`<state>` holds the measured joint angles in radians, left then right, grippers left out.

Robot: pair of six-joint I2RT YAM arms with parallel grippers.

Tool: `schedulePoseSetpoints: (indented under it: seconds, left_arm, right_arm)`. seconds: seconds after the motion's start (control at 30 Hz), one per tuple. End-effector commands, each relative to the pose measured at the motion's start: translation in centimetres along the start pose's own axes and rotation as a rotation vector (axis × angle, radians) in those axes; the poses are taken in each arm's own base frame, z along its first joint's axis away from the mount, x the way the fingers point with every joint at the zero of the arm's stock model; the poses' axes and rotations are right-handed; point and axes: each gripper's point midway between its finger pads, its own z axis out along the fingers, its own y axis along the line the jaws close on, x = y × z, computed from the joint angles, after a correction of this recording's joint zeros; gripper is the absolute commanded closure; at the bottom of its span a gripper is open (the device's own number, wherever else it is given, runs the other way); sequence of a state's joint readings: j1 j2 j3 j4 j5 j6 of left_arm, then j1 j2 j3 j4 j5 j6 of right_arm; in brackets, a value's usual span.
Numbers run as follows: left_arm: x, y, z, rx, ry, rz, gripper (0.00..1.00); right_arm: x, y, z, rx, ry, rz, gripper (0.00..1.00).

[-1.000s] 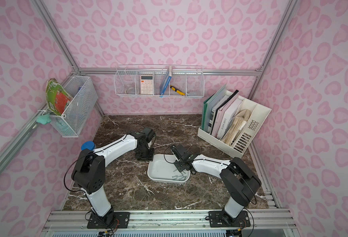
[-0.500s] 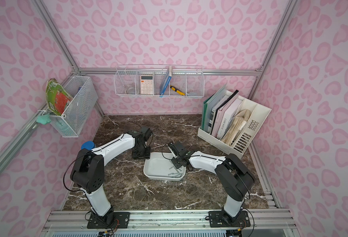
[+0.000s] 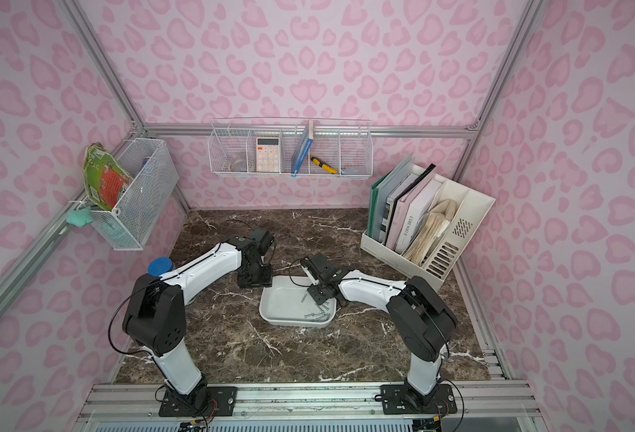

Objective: Take out the screws from the storage box
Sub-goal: Adjust the storage box at the center of the board, then pick up the screw from the storage box.

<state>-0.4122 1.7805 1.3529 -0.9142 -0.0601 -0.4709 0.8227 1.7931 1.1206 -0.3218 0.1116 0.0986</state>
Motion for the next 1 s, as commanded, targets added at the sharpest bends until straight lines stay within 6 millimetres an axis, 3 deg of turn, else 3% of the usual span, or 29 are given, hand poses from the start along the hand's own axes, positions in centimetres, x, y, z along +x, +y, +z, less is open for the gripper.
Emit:
schedulePoseSetpoints:
  seconds: [0.0, 0.13, 0.63, 0.97]
  left_arm:
    - [0.2, -0.7, -0.3, 0.046, 0.007, -0.003, 0.38]
    - [0.1, -0.9, -0.6, 0.06, 0.001, 0.0, 0.36]
    - [0.0, -1.4, -1.0, 0.096, -0.01, 0.007, 0.32]
    - [-0.3, -1.3, -1.6, 0.098, -0.042, 0.0, 0.32]
  right_arm:
    - [1.7, 0.3, 0.0, 0.003, 0.072, -0.037, 0.76]
    - [2.4, 0.0, 0.2, 0.019, 0.094, -0.041, 0.78]
    - [1.6, -0.5, 0.9, 0.052, 0.103, -0.066, 0.78]
    - [0.0, 0.9, 0.9, -0.032, 0.041, -0.014, 0.78]
